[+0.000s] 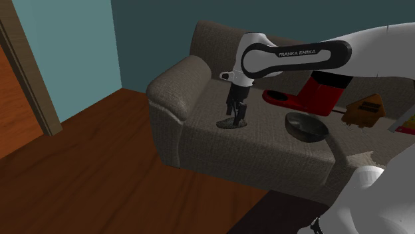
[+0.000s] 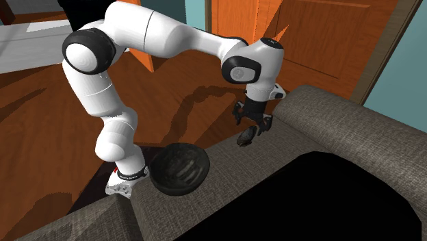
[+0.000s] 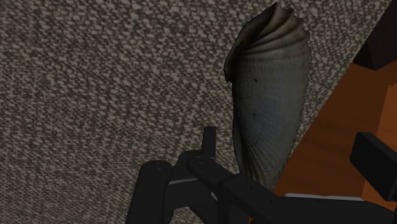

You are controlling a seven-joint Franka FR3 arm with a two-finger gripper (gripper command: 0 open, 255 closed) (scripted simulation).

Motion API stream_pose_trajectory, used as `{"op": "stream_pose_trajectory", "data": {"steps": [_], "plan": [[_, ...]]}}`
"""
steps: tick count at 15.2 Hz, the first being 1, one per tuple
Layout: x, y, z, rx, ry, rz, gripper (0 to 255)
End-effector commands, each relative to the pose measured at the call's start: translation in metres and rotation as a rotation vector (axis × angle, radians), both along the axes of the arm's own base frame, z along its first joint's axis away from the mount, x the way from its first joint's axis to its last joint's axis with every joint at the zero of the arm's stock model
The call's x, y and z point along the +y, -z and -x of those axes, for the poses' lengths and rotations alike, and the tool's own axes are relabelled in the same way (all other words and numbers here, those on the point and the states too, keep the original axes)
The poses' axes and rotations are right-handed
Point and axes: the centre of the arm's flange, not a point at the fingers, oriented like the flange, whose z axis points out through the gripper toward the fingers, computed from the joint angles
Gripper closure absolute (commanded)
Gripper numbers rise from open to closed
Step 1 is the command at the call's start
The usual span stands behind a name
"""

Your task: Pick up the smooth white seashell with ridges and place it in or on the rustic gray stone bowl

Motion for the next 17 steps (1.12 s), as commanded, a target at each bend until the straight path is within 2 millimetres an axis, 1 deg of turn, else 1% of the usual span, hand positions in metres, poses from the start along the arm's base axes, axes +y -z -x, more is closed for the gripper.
{"op": "stream_pose_trajectory", "data": {"steps": [1,2,11,17], "plan": [[0.000,0.000,0.000,0.000,0.000,0.000,0],[0.000,0.000,0.000,0.000,0.000,0.000,255],[0.000,0.000,0.000,0.000,0.000,0.000,255],[0.000,-0.032,0.000,0.000,0.000,0.000,255]]}}
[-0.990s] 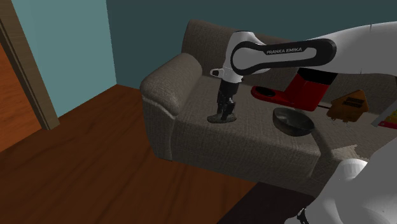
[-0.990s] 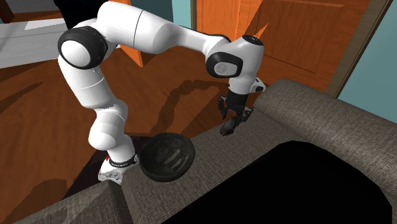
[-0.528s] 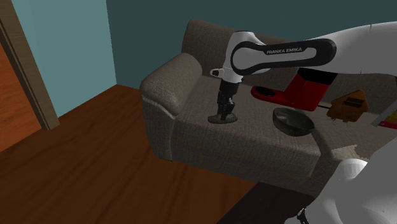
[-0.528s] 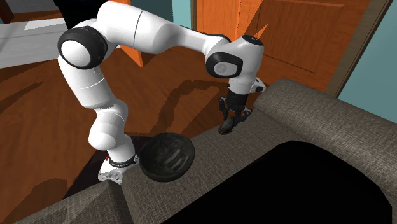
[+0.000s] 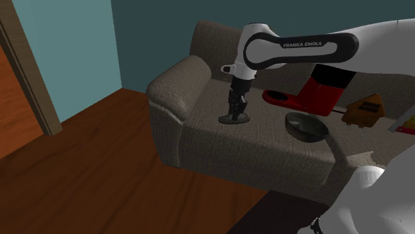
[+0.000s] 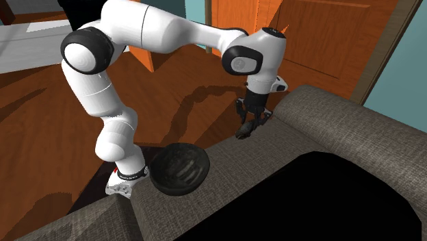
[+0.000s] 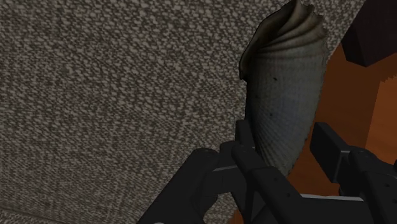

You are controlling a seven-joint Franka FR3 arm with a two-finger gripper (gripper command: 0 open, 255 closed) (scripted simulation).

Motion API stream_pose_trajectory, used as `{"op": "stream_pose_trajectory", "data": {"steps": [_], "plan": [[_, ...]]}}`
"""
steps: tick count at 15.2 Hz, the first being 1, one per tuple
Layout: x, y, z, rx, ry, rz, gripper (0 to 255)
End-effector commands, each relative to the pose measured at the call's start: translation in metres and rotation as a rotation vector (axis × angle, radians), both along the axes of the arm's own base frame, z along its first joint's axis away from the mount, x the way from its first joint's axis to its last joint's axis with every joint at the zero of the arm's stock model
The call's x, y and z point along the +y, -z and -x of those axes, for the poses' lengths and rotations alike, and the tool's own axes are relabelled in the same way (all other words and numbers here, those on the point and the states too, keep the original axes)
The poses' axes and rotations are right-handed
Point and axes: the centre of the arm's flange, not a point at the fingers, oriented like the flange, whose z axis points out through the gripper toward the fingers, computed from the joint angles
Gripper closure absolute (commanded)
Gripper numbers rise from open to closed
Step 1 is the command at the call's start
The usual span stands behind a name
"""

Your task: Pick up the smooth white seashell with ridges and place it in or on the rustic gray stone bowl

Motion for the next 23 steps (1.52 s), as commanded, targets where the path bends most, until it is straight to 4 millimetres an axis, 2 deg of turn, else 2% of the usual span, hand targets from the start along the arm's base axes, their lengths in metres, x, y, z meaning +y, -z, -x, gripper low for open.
{"op": "stream_pose_trajectory", "data": {"steps": [1,23], "plan": [[-0.001,-0.009,0.000,0.000,0.000,0.000,255],[-0.001,-0.122,0.000,0.000,0.000,0.000,255]]}}
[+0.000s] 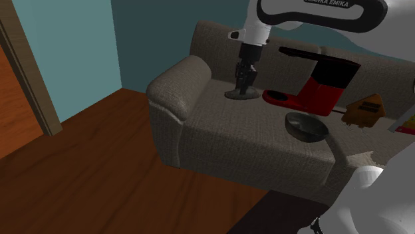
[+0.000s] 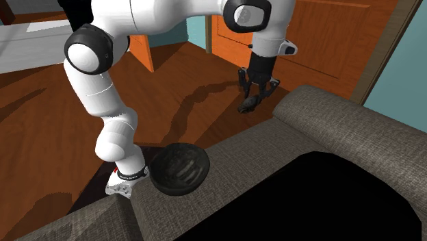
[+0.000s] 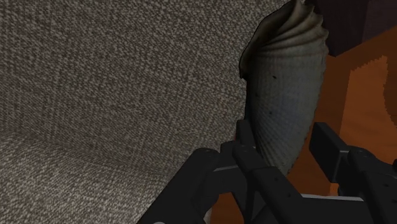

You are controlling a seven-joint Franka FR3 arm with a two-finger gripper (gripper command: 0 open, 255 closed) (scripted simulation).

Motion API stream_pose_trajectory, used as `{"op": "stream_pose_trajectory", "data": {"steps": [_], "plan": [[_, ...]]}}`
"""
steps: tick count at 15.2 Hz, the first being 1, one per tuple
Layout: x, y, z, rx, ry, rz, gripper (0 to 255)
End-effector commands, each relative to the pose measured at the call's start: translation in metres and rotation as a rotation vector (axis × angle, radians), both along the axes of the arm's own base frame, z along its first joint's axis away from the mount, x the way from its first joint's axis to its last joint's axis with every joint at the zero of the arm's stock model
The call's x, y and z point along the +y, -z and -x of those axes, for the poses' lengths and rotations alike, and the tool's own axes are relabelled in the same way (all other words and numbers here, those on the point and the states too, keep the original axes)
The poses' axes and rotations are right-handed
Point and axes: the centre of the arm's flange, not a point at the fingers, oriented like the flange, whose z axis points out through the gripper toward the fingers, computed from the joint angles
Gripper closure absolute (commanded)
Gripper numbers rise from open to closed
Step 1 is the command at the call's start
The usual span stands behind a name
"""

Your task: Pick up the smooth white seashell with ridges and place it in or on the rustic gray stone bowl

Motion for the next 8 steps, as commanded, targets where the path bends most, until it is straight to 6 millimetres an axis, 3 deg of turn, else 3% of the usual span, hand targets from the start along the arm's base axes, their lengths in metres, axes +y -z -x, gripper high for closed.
{"op": "stream_pose_trajectory", "data": {"steps": [1,8], "plan": [[-0.009,-0.004,0.009,0.000,0.000,0.000,255],[-0.076,-0.004,0.073,0.000,0.000,0.000,255]]}}
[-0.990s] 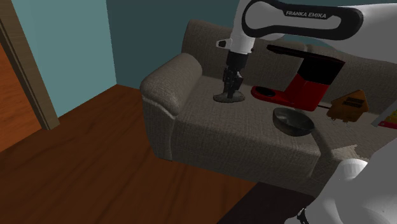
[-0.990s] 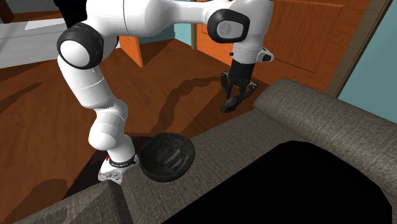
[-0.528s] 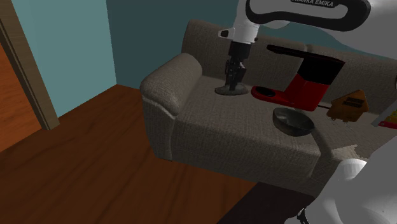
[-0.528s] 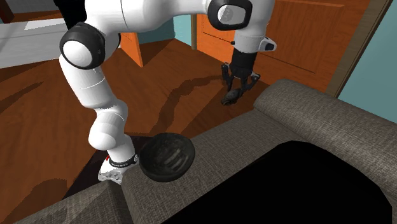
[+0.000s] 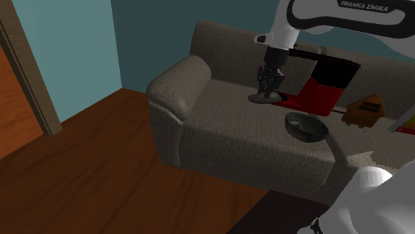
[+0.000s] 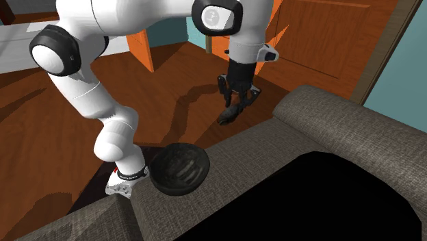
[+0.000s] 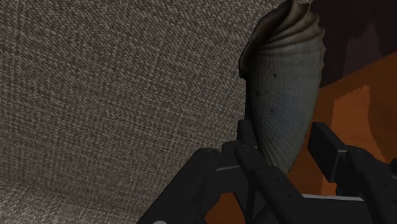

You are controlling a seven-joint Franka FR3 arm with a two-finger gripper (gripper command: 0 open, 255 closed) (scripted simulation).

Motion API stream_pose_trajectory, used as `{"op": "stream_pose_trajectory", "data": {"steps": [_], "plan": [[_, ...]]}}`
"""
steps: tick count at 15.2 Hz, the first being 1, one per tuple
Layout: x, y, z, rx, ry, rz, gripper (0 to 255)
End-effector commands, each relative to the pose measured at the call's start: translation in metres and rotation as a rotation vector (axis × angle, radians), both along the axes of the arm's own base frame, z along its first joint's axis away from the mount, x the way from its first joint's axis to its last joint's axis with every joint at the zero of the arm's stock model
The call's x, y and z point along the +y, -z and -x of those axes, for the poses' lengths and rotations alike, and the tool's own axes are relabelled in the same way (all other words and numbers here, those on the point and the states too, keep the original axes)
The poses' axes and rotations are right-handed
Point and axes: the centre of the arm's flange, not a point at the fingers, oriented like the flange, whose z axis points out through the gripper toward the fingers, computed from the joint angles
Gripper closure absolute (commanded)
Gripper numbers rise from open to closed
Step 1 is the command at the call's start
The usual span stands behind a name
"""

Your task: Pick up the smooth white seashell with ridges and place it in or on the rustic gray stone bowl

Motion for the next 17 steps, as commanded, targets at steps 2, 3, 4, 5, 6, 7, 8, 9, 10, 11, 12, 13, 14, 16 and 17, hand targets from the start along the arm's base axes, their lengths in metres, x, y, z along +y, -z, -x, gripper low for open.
{"op": "stream_pose_trajectory", "data": {"steps": [2,3,4,5,6,7,8,9,10,11,12,13,14,16,17], "plan": [[-0.029,0.000,0.027,0.000,-0.001,0.000,255],[-0.038,0.000,0.036,0.000,-0.001,0.000,255],[-0.048,0.000,0.045,0.000,-0.001,0.000,255],[-0.057,0.000,0.054,0.000,-0.001,0.000,255],[-0.067,0.000,0.063,0.000,-0.001,0.000,255],[-0.077,0.000,0.072,0.000,-0.001,0.000,255],[-0.086,0.000,0.082,0.000,-0.001,0.000,255],[-0.096,0.000,0.091,0.000,-0.001,0.000,255],[-0.105,0.000,0.100,0.000,-0.001,0.000,255],[-0.115,0.000,0.109,0.000,-0.001,0.000,255],[-0.124,0.000,0.118,0.000,-0.001,0.000,255],[-0.134,0.000,0.127,0.000,-0.001,0.000,255],[-0.143,0.000,0.136,0.000,-0.001,0.000,255],[-0.159,0.000,0.152,0.000,-0.001,0.000,255],[-0.159,0.005,0.152,0.000,-0.001,0.000,255]]}}
